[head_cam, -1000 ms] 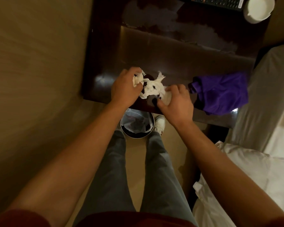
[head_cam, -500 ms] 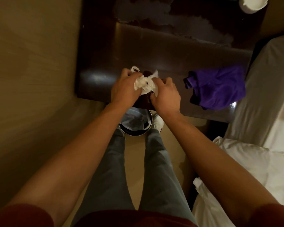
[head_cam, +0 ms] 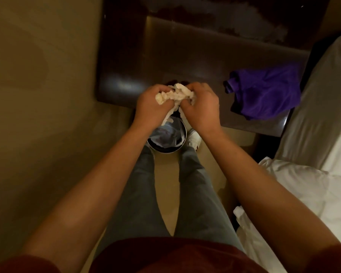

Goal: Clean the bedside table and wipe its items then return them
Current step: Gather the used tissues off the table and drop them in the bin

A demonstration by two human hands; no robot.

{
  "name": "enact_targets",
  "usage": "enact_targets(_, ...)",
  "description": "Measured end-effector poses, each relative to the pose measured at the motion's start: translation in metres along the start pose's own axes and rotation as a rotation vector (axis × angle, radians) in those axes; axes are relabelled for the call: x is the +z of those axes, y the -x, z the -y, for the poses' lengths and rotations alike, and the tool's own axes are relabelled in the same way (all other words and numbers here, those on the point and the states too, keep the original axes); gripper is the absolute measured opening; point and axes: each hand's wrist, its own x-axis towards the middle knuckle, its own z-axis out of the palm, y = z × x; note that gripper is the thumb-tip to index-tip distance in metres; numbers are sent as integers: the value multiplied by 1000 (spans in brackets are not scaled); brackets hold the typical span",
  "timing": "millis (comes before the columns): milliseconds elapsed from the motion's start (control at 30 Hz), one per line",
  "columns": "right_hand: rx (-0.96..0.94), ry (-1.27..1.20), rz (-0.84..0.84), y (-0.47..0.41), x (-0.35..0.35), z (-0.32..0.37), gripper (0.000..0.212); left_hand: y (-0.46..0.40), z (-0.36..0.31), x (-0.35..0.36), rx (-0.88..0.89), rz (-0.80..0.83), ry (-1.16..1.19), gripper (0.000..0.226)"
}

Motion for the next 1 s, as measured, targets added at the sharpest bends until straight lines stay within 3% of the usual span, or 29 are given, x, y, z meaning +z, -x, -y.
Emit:
enact_targets(200, 49, -149, 74, 47, 23, 7, 32, 38, 38, -10, -109, -10, 121, 22)
enact_targets(500, 314, -375, -54, 111, 119, -7, 23, 54, 120, -2, -176, 106, 101, 16)
enact_targets(767, 724, -683, 12, 104, 212, -82, 21, 32, 211, 45, -283, 181, 33, 21)
enact_targets(1000, 887, -714, 23, 72, 281, -163, 24, -11, 292, 109, -353, 208, -84, 27)
